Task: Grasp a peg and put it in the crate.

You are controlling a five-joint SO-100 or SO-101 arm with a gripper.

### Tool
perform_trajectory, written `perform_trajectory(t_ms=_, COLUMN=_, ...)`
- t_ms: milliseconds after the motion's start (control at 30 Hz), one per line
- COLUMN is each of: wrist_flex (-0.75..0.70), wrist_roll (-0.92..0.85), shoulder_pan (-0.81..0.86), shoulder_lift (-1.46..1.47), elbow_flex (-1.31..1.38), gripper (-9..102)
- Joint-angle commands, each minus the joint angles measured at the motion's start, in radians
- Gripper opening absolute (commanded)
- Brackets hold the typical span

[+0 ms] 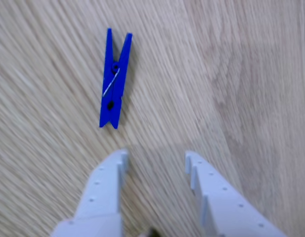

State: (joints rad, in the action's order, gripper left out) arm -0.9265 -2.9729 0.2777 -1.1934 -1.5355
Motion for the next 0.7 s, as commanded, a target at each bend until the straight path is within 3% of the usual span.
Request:
perform_trajectory(t_ms=0, wrist_flex=-0.078, wrist_roll=0.049, shoulder_pan=-0.038, shoulder_lift=-0.130, elbow_flex=0.100, gripper=26)
perform_trajectory(t_ms=200, wrist_flex=-0.255, wrist_roll=0.077, shoulder_pan=-0.083, shoulder_lift=-0.164, elbow_flex=0.146, gripper=26)
perform_trajectory(t_ms=667, wrist_flex=-0.259, wrist_roll=0.077, shoulder_pan=-0.106, shoulder_lift=0.015, elbow_flex=0.307, gripper=26)
